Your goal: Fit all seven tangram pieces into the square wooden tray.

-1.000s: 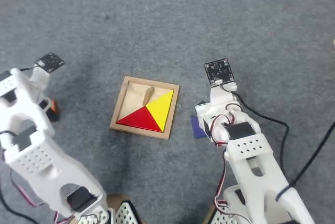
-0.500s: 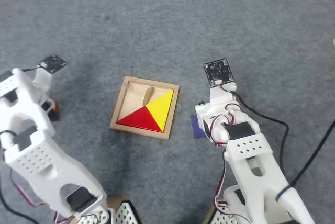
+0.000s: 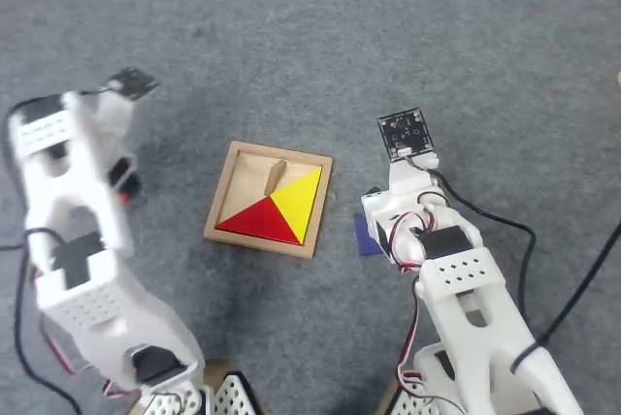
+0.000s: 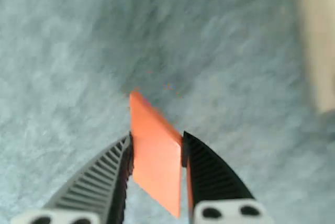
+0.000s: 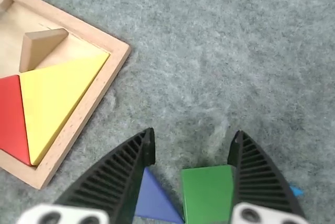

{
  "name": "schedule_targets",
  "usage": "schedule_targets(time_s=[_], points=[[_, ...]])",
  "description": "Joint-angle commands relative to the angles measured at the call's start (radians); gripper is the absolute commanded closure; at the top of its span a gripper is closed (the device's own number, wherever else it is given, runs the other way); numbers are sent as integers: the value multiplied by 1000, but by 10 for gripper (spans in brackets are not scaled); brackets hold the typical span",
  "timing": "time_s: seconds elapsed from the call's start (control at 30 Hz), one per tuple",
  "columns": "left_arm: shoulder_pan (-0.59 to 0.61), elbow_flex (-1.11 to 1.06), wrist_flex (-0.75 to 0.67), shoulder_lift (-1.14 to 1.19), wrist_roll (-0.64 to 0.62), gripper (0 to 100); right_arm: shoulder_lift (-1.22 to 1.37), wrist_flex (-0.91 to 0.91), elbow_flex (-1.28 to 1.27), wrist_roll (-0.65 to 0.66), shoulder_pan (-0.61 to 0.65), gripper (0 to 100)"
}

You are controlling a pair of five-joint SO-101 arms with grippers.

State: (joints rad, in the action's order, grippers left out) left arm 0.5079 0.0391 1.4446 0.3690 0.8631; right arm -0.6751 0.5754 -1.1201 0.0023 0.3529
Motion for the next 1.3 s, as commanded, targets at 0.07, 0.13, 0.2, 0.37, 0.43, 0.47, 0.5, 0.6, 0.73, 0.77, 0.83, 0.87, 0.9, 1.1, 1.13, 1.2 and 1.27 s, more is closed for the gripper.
schedule_targets(time_s=[0.07, 0.13, 0.2, 0.37, 0.43, 0.47, 0.5, 0.6, 0.73, 0.77, 0.83, 0.87, 0.9, 1.1, 1.13, 1.2, 1.27], points=[[-241, 12, 15, -71, -187, 988, -47, -15, 9, 12, 7, 757], [-325, 12, 11, -71, -244, 988, -47, -12, 9, 12, 8, 757], [-394, 10, -2, -68, -285, 988, -47, -10, 9, 12, 8, 757], [-514, -74, -98, -68, -341, 987, -48, -10, 9, 12, 8, 757], [-532, -124, -149, -68, -341, 987, -50, -8, 8, 12, 8, 757], [-535, -145, -170, -68, -341, 987, -50, -8, 8, 12, 8, 757], [-535, -162, -187, -68, -341, 987, -50, -8, 8, 12, 8, 757], [-535, -196, -209, -68, -338, 987, -50, -8, 8, 12, 8, 757], [-523, -202, -203, -69, -287, 985, -50, -8, 8, 12, 8, 757], [-519, -202, -203, -71, -284, 984, -50, -8, 8, 12, 8, 757], [-516, -202, -203, -71, -282, 962, -50, -8, 8, 12, 8, 757], [-511, -202, -203, -71, -282, 938, -50, -8, 8, 12, 8, 757], [-506, -202, -203, -72, -282, 912, -50, -8, 8, 12, 8, 757], [-494, -203, -164, -80, -222, 844, -47, -12, 8, 12, 10, 757], [-494, -202, -153, -80, -213, 844, -47, -13, 8, 12, 10, 757], [-488, -199, -133, -80, -201, 844, -47, -13, 8, 12, 10, 757], [-476, -193, -130, -81, -196, 844, -47, -13, 8, 12, 10, 757]])
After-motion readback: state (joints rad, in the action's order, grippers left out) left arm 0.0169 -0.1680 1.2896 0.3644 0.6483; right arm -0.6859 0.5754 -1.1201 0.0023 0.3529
